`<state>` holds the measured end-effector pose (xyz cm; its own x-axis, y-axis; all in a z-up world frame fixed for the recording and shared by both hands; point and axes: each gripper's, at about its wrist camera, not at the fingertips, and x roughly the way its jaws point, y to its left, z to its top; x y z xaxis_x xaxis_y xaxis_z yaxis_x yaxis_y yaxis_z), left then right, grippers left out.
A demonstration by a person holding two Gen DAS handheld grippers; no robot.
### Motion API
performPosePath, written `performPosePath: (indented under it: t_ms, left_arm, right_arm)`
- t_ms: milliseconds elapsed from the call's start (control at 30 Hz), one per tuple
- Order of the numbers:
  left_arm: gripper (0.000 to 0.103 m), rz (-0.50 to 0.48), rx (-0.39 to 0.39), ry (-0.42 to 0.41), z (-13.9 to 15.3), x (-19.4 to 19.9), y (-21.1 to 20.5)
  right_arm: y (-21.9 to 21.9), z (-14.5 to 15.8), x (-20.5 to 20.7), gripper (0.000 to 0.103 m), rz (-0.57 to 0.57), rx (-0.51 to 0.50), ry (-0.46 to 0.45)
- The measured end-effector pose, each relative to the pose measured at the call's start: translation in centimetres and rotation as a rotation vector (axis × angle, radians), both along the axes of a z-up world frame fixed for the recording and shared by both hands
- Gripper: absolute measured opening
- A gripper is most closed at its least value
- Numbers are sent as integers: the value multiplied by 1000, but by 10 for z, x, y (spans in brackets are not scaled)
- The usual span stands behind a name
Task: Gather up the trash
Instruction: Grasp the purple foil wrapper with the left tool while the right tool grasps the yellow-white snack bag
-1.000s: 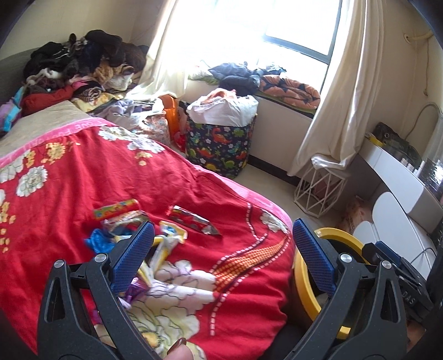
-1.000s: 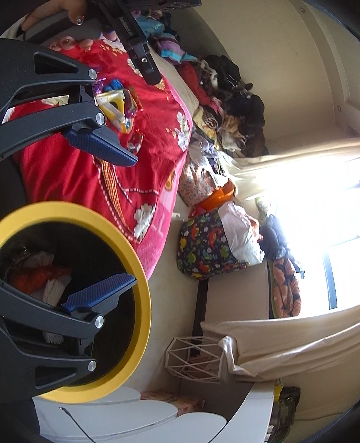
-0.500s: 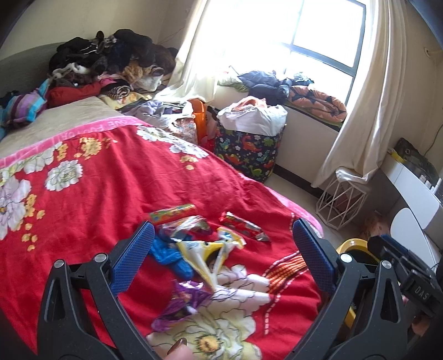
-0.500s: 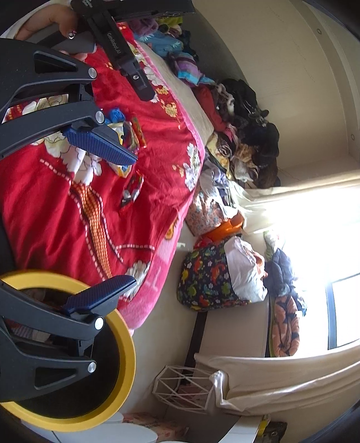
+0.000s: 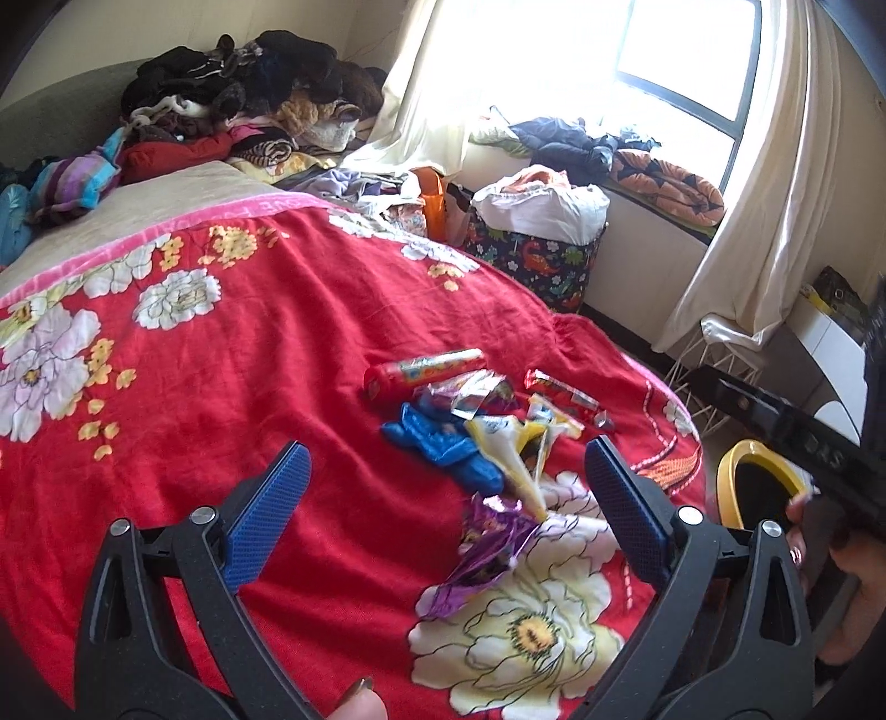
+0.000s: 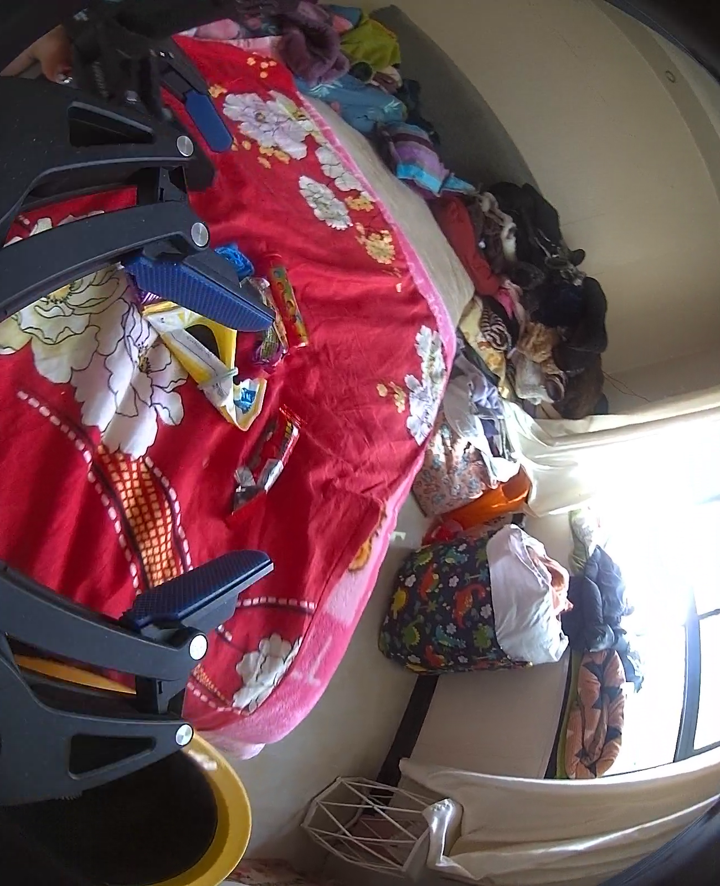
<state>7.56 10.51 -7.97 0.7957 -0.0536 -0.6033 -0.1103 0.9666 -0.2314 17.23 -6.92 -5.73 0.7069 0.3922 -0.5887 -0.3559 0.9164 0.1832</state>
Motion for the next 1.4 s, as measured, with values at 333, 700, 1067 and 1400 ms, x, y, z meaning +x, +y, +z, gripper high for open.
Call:
performPosePath:
  t_ms: [333, 700, 1067, 1400]
  left_arm:
    - [70, -77, -46, 82, -32, 0, -7]
    - [59, -139, -51, 134, -53, 7, -21]
    - [46, -141, -53, 167, -64, 9, -21]
    - [33, -164, -47, 184, -65, 8, -28]
  right_arm:
    - [47, -35, 38, 79, 32, -46, 133]
    - [67, -78, 75, 68, 13, -36, 316]
    - [52, -95, 72, 39, 95, 171, 442]
    - [10, -73, 41, 28, 60, 208, 361]
